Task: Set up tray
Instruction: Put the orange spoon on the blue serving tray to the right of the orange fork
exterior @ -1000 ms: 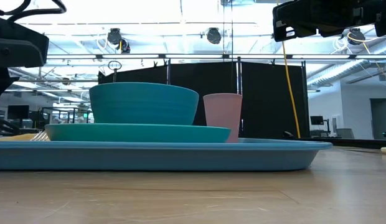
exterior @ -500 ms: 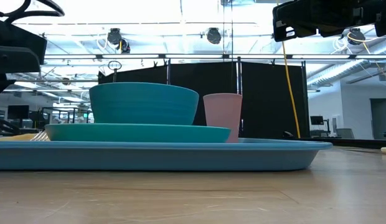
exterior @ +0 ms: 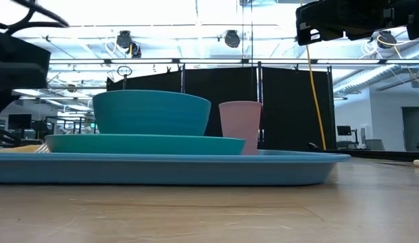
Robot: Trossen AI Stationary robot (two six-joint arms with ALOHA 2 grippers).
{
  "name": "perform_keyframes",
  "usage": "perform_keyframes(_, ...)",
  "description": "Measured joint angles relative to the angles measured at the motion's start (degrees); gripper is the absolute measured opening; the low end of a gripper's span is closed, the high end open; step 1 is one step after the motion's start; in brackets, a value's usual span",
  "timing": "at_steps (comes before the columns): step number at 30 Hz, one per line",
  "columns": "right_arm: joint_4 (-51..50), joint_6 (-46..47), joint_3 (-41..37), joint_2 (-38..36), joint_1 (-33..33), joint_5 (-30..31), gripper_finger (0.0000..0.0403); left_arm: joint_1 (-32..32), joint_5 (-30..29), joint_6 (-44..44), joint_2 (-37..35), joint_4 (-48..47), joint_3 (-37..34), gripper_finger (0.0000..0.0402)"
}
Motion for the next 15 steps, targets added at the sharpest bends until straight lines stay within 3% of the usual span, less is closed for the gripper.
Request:
perform_keyframes(10, 0.02, 0.02, 0.0, 0.0, 0.0, 0.0, 0.0, 1.08, 1.48, 1.39, 0.14, 1.21, -0.31, 0.0118)
perform_keyframes(15, 0.0, 0.02, 0.0, 0.0, 0.0, 0.0, 0.0, 1.06, 1.65, 0.97, 0.2, 0.82, -0.35, 0.0071)
